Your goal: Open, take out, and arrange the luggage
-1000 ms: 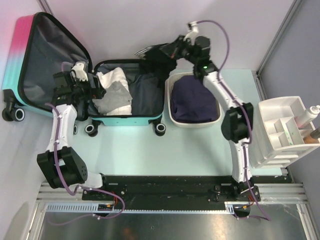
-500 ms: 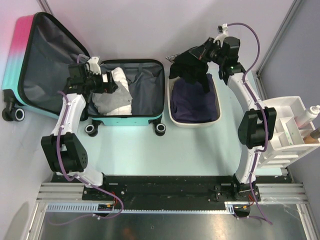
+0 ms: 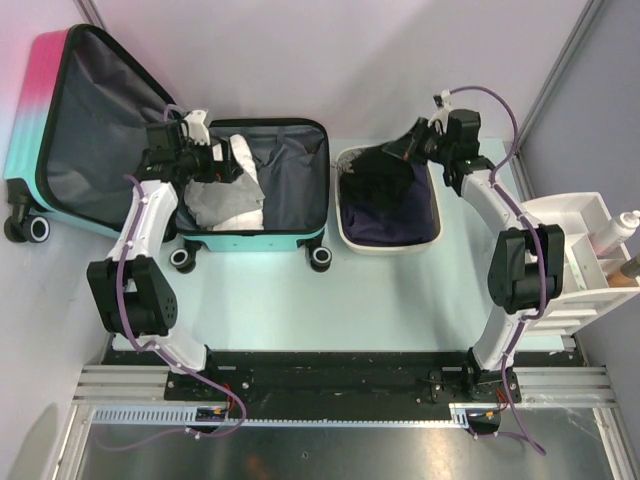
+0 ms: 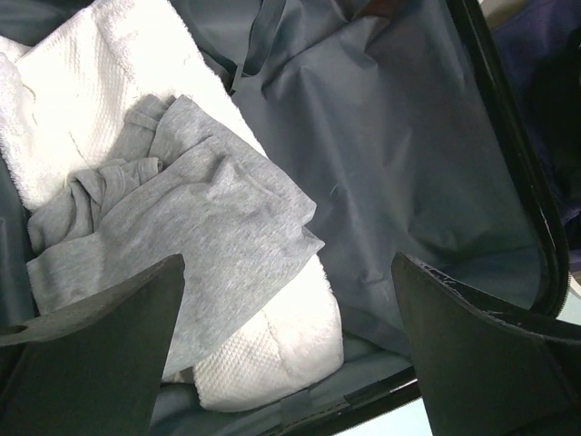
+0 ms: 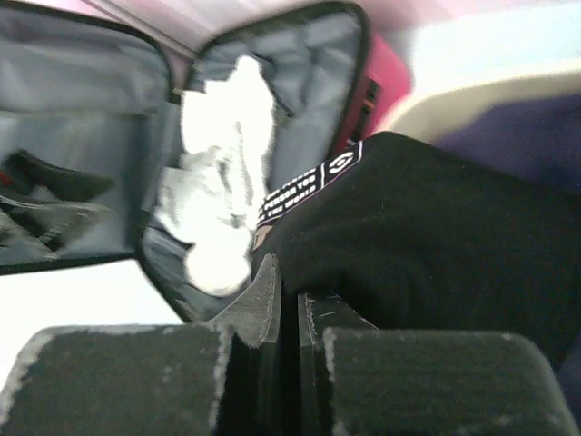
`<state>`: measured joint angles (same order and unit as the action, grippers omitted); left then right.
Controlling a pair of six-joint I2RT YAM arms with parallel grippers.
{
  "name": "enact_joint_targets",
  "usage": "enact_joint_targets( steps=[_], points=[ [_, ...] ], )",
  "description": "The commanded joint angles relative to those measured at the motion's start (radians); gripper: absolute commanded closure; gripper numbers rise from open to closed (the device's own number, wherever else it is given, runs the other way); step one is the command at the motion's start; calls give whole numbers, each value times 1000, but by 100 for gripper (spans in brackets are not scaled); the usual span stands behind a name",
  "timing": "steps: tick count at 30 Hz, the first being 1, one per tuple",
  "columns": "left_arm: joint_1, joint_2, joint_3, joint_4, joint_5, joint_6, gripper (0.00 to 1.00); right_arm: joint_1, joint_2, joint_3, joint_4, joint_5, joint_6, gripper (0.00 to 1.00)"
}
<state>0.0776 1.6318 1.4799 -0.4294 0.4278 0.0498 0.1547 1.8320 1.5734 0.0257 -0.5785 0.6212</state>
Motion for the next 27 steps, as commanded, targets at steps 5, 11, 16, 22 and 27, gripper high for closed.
enact_joint_targets(
  steps=[5,11,16,22,27],
  points=[
    [-18,13,46,9,-17,28,0,-89,139,-69,-240,-20,-334,100],
    [-25,19,43,1,-70,59,0,-72,154,-36,-417,100,-451,65],
    [-42,40,56,-15,-141,137,2,-32,89,62,-507,167,-535,29],
    [-96,94,83,-52,-253,292,7,-3,21,142,-557,287,-676,14],
    [-124,152,85,-78,-328,352,7,26,-16,105,-523,295,-713,14]
  ],
)
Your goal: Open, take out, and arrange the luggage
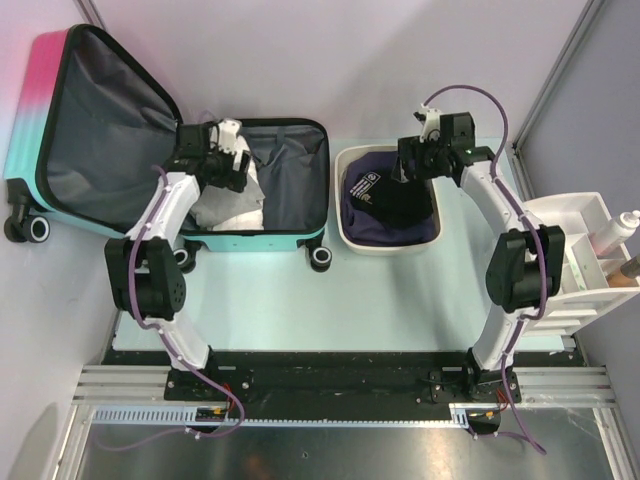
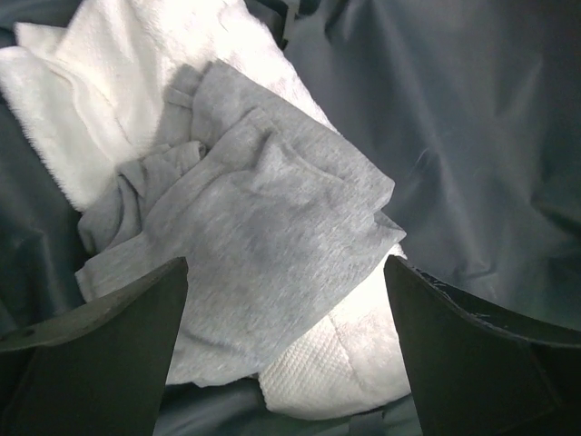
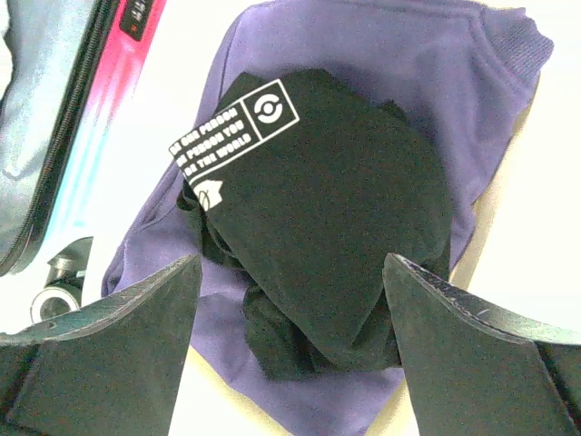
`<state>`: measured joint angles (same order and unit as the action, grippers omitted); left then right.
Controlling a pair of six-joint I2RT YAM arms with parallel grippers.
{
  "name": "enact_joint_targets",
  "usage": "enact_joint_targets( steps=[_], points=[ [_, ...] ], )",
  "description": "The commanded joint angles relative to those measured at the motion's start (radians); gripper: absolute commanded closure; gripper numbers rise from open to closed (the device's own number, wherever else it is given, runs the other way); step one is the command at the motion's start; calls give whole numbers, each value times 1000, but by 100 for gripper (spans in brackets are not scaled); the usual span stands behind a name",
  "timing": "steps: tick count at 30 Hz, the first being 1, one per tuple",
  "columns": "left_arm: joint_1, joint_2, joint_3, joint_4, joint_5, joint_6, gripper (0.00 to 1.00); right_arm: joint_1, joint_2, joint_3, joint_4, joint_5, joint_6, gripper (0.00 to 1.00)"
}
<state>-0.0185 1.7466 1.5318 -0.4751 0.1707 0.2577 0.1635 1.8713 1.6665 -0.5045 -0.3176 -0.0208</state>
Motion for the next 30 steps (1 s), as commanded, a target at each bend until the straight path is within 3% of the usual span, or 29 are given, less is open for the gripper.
enact_joint_targets(
  steps=[1,5,14,18,22,27,28,30],
  points=[
    [-32,51,27,-36,-71,153,6,27,-52,9,7,11,-67,15],
    [-55,79,-7,-36,-102,245,3,34,3,2,-2,-161,-12,19],
    [-60,198,-2,-43,-165,387,4,-4,247,19,-31,-248,44,22],
    [-57,217,10,-45,-132,373,14,-4,270,25,-37,-256,39,21],
    [-40,183,28,-45,-67,339,44,-4,232,41,-37,-293,36,21],
    [-2,128,59,-53,33,265,70,-5,169,61,-22,-333,59,19],
    [2,111,65,-54,45,261,82,-7,158,64,-6,-350,67,18],
    [8,94,71,-57,72,253,97,-7,132,65,24,-371,105,17]
  ],
)
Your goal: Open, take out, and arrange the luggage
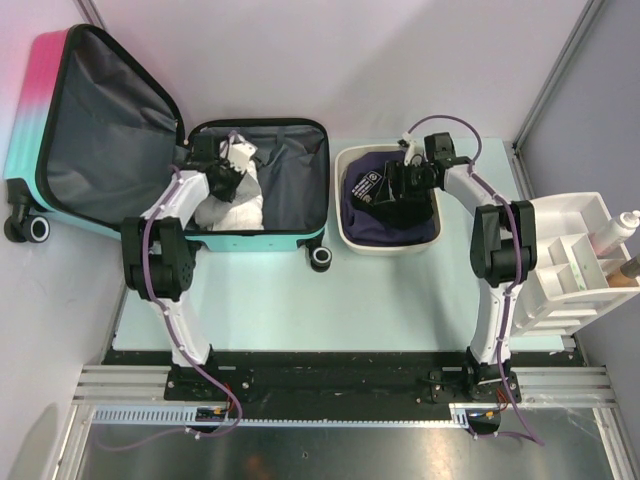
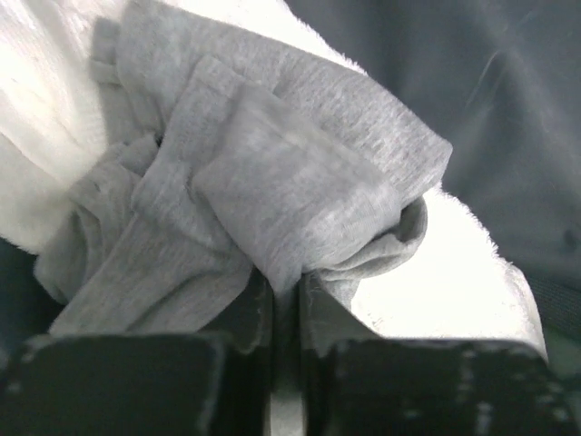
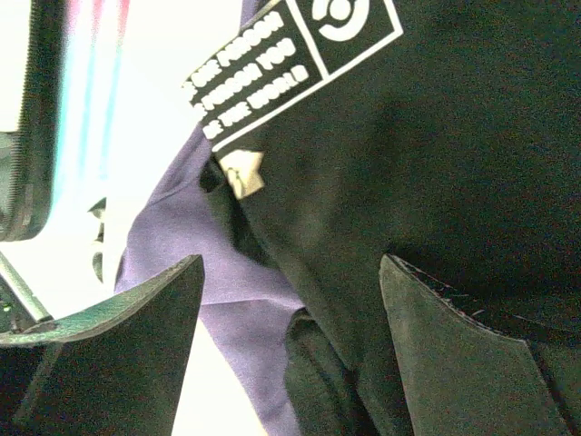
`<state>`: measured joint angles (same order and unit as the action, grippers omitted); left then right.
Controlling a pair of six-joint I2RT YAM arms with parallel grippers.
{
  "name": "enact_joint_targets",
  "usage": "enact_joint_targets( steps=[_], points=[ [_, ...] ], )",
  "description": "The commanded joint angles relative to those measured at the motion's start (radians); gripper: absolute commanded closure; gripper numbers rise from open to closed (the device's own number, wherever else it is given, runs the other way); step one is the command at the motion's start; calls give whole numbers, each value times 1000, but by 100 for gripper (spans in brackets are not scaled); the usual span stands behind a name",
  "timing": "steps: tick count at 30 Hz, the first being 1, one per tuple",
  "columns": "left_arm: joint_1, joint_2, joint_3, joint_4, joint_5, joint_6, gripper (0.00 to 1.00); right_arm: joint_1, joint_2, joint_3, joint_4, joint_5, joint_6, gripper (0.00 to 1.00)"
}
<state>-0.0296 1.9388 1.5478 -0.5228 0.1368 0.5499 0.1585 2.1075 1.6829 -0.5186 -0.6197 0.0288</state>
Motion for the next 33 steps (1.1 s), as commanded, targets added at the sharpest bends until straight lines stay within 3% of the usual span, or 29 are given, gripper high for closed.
enact_joint_targets(
  steps=[1,11,15,21,28,33],
  points=[
    [20,-107,64,-11,107,-47,100,-2,-112,51,72,-89,72,16],
    [4,-221,146,-19,297,-165,100,50,-101,106,305,-230,417,10],
    [-62,-228,199,-19,337,-206,100,50,-69,116,388,-284,584,0],
    [-194,-170,305,-13,353,-266,100,50,-66,115,509,-296,804,0],
    [-340,3,565,17,267,-307,100,-16,-135,67,441,-226,743,0],
    [-444,153,741,18,144,-288,100,-132,-211,63,254,30,564,0]
  ],
)
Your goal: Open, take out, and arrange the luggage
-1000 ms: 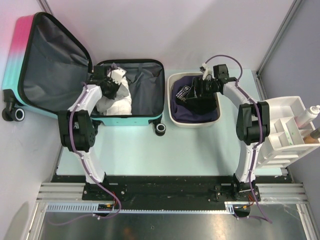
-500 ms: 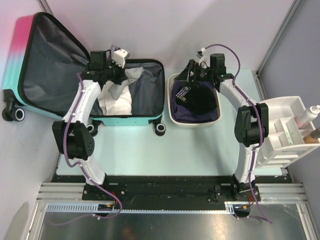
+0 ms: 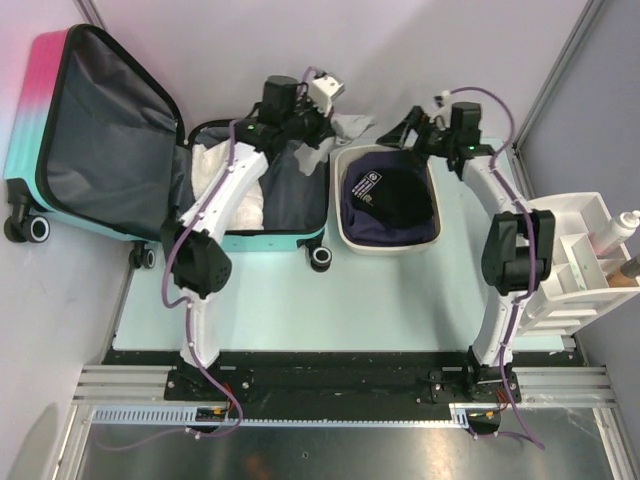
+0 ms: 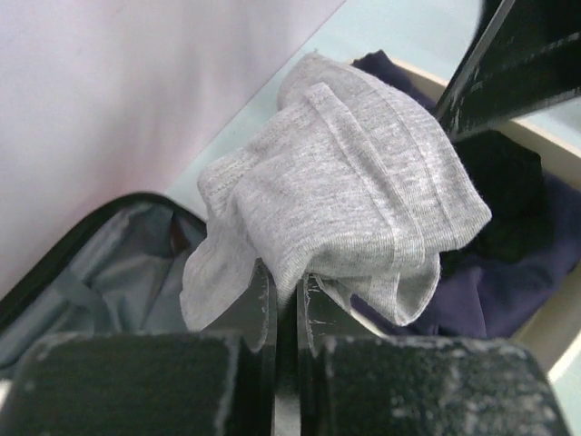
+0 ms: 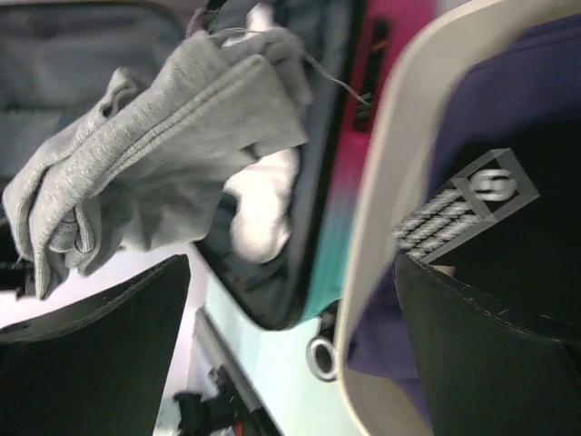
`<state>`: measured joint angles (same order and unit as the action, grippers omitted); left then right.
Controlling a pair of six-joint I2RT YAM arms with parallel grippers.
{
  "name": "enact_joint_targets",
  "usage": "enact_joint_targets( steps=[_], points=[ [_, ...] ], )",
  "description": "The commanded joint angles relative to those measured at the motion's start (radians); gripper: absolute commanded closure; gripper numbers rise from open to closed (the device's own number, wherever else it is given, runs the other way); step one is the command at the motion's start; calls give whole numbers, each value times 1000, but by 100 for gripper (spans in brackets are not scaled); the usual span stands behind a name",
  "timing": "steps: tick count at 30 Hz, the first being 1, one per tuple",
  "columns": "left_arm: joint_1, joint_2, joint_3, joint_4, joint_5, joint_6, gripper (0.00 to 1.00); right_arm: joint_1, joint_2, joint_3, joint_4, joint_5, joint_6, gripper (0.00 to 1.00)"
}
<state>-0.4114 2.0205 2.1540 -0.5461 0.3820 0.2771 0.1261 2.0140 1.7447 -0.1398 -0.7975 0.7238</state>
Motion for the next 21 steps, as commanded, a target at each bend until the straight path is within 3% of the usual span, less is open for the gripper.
enact_joint_targets(
  steps=[1,6,11,14,15,16,18,20,21],
  points=[
    [-79,90,180,43,-129,5,100,-114,-144,-5,-135,237,-147,0],
    [-211,217,270,71,-310,62,100,-187,-215,-34,-188,411,-245,0],
    [-329,339,180,135,-365,65,100,-191,-250,-45,-239,426,-330,0],
    [-342,359,-2,256,-364,2,80,-191,-253,-51,-264,416,-346,0],
    [-340,365,-15,258,-323,-16,56,-191,-250,-53,-282,409,-354,0],
    [-340,371,-14,258,-304,-73,42,-189,-250,-57,-290,406,-374,0],
    [-328,347,-13,256,-165,-130,25,-189,-253,-70,-297,396,-397,0],
    [-323,282,0,256,-125,-153,14,-187,-251,-80,-288,380,-414,0],
    [-320,252,9,256,-83,-159,0,-186,-242,-85,-278,353,-420,0]
  ],
)
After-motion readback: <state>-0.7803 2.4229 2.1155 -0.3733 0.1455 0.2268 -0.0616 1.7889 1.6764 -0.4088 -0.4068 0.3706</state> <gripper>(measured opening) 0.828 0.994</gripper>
